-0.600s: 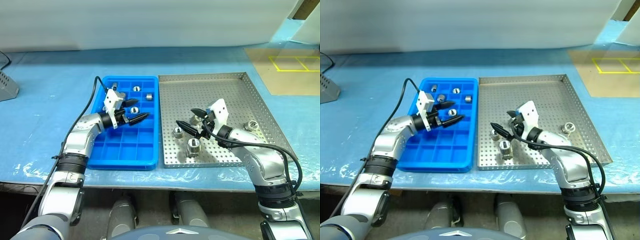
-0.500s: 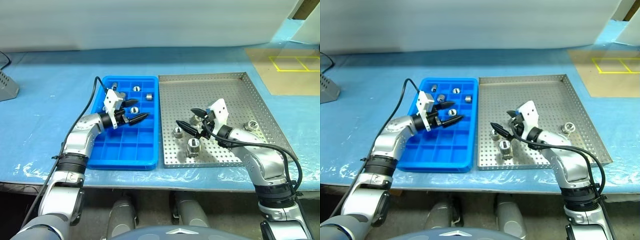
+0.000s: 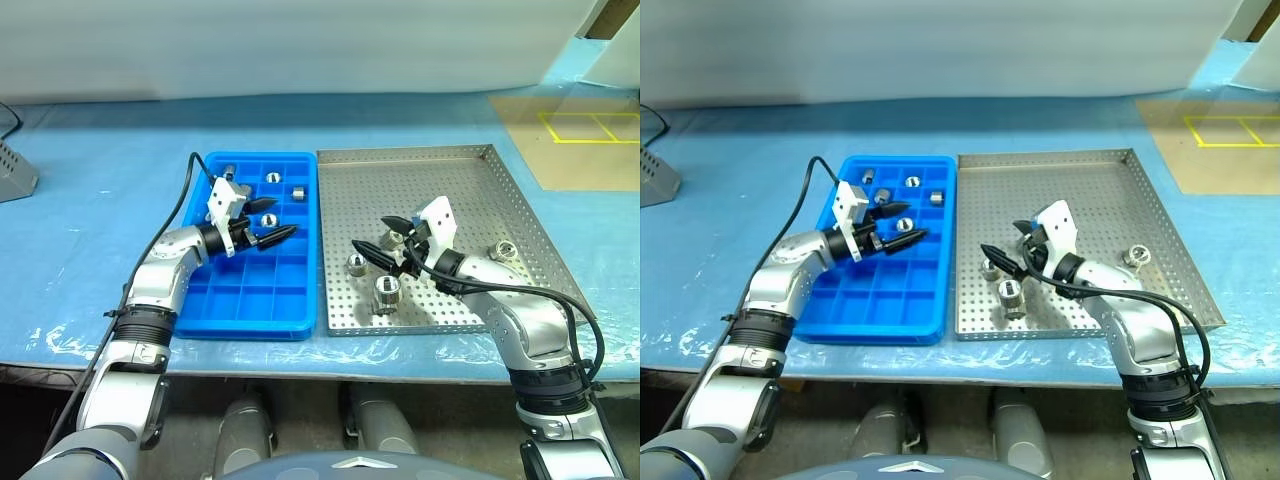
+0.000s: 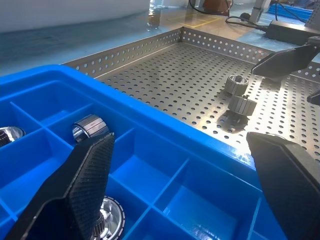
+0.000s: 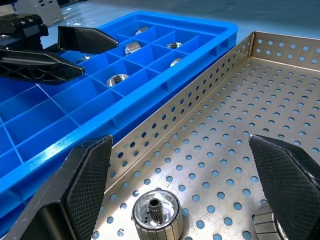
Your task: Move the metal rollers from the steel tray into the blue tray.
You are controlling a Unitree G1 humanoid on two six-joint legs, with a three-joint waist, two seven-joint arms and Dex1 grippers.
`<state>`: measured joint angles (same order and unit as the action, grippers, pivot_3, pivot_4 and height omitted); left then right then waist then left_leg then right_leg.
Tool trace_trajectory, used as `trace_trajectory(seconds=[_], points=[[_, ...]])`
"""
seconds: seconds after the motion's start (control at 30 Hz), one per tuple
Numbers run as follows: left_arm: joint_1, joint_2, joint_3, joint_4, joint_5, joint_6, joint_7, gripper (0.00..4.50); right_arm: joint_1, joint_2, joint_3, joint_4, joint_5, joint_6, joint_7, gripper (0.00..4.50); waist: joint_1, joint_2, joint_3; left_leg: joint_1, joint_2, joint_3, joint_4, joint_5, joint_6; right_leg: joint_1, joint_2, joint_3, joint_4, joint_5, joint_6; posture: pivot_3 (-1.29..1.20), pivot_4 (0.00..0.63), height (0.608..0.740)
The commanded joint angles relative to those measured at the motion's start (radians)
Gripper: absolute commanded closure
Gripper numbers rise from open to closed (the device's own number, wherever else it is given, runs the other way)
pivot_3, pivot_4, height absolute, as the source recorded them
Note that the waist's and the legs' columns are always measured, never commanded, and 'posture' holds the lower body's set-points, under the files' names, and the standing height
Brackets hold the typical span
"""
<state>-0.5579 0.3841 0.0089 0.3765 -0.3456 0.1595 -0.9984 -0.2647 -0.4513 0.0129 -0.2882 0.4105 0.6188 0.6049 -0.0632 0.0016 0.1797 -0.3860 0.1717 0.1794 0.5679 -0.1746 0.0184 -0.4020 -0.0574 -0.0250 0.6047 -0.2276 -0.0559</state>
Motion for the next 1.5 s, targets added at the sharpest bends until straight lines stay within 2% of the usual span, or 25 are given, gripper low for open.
trace_trajectory(seconds=[0.03, 0.53, 0.63, 0.7, 0.8, 0.9, 1.1, 1.2, 1.3, 1.5], points=[[-0.022, 0.004, 0.015, -0.008, -0.004, -0.019, -0.004, 0.04, -0.018, -0.010, -0.026, -0.023, 0.012, -0.014, 0.006, 0.00, 0.000, 0.000, 0.000, 0.000, 0.000, 0.000, 0.000, 0.000, 0.000, 0.000, 0.000, 0.000, 0.000, 0.000, 0.000, -0.38, 0.150, 0.740], [-0.044, -0.007, 0.014, 0.020, 0.001, -0.036, -0.003, 0.04, -0.020, -0.026, -0.044, -0.021, 0.012, -0.018, 0.006, 0.00, -0.001, 0.000, 0.000, 0.000, 0.000, 0.000, 0.000, 0.000, 0.000, 0.000, 0.000, 0.000, 0.000, 0.000, 0.000, -0.40, 0.150, 0.740], [-0.070, -0.016, 0.042, 0.031, -0.036, -0.032, -0.010, 0.04, -0.019, -0.040, -0.064, -0.021, 0.017, -0.018, 0.014, 0.00, -0.001, 0.000, 0.000, 0.000, 0.000, 0.000, 0.000, 0.000, 0.000, 0.000, 0.000, 0.000, 0.000, 0.000, 0.000, -0.40, 0.150, 0.740], [-0.089, -0.005, 0.046, 0.007, -0.053, -0.018, -0.032, 0.04, -0.015, -0.075, -0.085, -0.021, 0.019, -0.016, 0.035, 0.00, -0.001, 0.000, 0.000, 0.000, 0.000, 0.000, 0.000, 0.000, 0.000, 0.000, 0.000, 0.000, 0.000, 0.000, 0.000, -0.42, 0.150, 0.740], [-0.042, -0.007, -0.016, -0.107, -0.032, -0.053, -0.082, 0.04, -0.016, -0.134, -0.133, -0.031, 0.038, -0.001, 0.062, 0.00, -0.002, 0.000, 0.000, -0.001, 0.000, 0.000, 0.000, 0.000, 0.000, 0.000, 0.000, 0.000, -0.001, 0.000, 0.000, -0.44, 0.150, 0.740], [-0.235, -0.053, -0.081, -0.160, 0.000, 0.060, -0.021, 0.04, -0.014, -0.185, -0.171, -0.041, 0.046, 0.005, 0.079, 0.00, 0.009, -0.001, 0.001, -0.002, 0.000, 0.000, -0.001, 0.000, 0.001, 0.000, 0.000, 0.000, -0.002, 0.000, 0.000, -0.47, 0.150, 0.740], [-0.456, -0.074, -0.207, 0.018, 0.071, 0.063, -0.174, 0.04, 0.042, -0.254, -0.231, -0.126, 0.087, 0.040, 0.104, 0.00, -0.006, 0.002, -0.001, 0.000, -0.001, 0.001, 0.003, -0.001, 0.005, 0.002, -0.001, 0.002, -0.002, 0.000, 0.001, -0.54, 0.150, 0.740], [-0.520, -0.080, -0.278, 0.141, 0.140, -0.016, -0.271, 0.04, 0.099, -0.267, -0.238, -0.202, 0.112, 0.066, 0.107, 0.00, -0.019, 0.002, -0.001, 0.001, -0.001, 0.001, 0.001, -0.002, 0.006, 0.002, 0.001, 0.002, -0.002, -0.002, 0.003, -0.57, 0.150, 0.740], [-0.569, -0.095, -0.376, 0.297, 0.263, -0.183, -0.337, 0.04, 0.141, -0.254, -0.276, -0.239, 0.124, 0.080, 0.069, 0.00, -0.036, 0.002, -0.001, -0.002, -0.001, 0.001, 0.001, -0.002, 0.006, 0.000, 0.002, 0.002, -0.003, -0.002, 0.004, -0.60, 0.150, 0.740], [-0.643, -0.166, -0.450, 0.509, 0.407, -0.375, -0.336, 0.04, 0.204, -0.213, -0.295, -0.306, 0.142, 0.097, -0.004, 0.00, -0.049, 0.002, -0.001, -0.008, -0.002, 0.000, 0.006, -0.005, 0.010, 0.000, 0.000, 0.000, -0.007, -0.001, 0.005, -0.66, 0.150, 0.740]])
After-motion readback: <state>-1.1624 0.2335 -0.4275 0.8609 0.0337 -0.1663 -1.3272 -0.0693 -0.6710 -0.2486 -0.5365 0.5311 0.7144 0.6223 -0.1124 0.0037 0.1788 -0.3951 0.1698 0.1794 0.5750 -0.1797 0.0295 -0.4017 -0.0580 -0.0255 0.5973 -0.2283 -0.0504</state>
